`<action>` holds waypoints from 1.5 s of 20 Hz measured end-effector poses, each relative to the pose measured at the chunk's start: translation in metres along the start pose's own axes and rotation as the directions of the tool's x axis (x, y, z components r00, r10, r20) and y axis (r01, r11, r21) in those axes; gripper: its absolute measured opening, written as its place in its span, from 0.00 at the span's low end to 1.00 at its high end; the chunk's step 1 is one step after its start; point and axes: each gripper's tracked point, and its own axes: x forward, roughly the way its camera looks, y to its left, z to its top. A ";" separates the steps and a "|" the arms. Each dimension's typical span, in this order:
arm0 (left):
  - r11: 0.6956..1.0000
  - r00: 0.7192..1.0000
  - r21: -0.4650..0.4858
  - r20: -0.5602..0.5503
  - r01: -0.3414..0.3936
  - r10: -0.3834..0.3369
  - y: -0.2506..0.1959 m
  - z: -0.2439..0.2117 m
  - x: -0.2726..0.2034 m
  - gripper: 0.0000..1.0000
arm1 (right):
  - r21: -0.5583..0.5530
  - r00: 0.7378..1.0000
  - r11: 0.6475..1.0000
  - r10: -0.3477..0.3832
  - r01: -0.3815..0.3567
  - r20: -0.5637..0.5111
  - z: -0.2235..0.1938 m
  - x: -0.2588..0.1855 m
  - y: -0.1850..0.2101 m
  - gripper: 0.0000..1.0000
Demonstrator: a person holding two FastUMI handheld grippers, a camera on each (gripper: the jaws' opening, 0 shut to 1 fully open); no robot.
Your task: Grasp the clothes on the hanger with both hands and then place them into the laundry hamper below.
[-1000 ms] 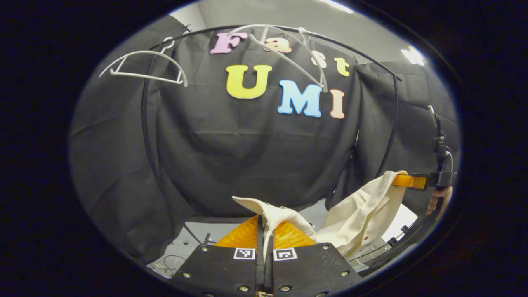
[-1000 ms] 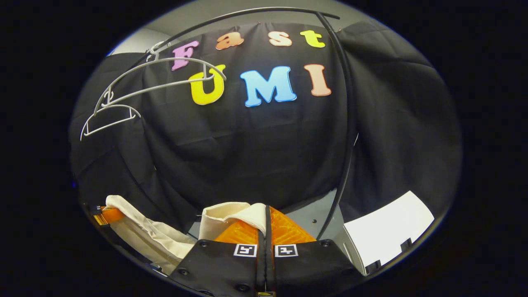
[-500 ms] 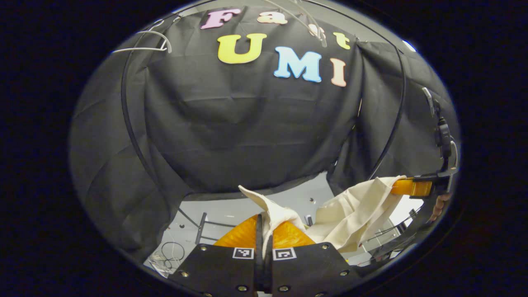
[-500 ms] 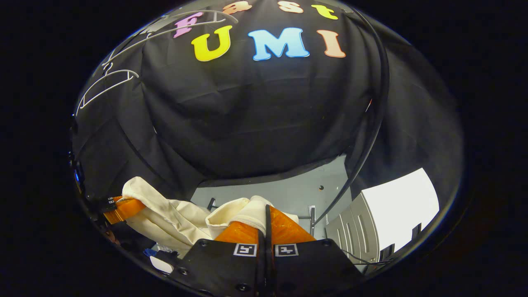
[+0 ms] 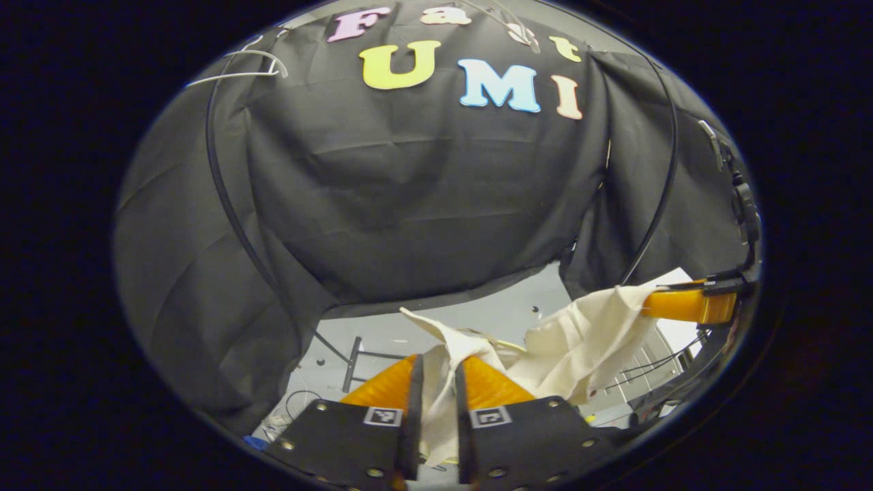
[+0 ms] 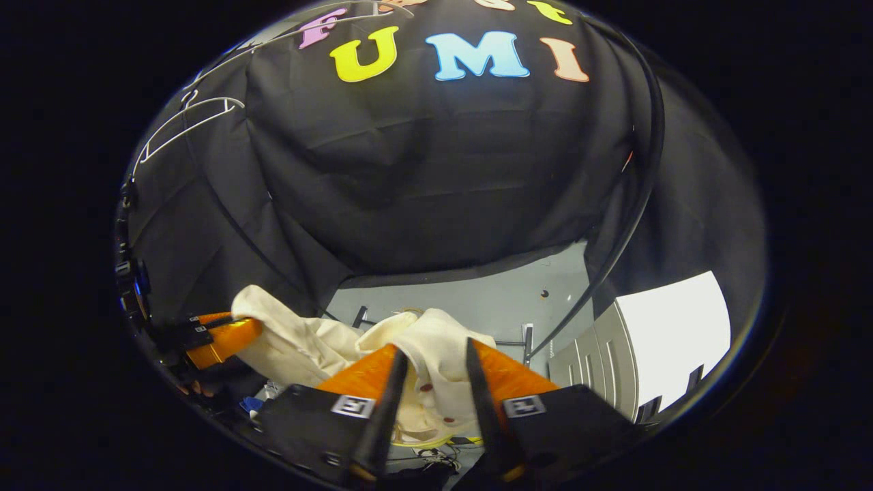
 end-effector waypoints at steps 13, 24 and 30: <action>0.976 0.981 -0.104 0.014 -0.192 0.194 -0.016 0.008 -0.095 0.94 | 0.010 0.986 1.000 0.010 -0.012 0.165 0.049 -0.065 -0.076 0.98; 0.885 0.872 -0.237 0.195 -0.401 0.448 -0.093 0.103 -0.188 0.94 | -0.124 0.884 0.986 -0.040 0.110 0.466 0.110 -0.144 -0.179 0.98; 0.891 0.766 -0.270 0.457 -0.365 0.452 -0.143 0.206 -0.275 0.94 | -0.071 0.797 0.996 -0.004 0.059 0.604 0.169 -0.214 -0.178 0.98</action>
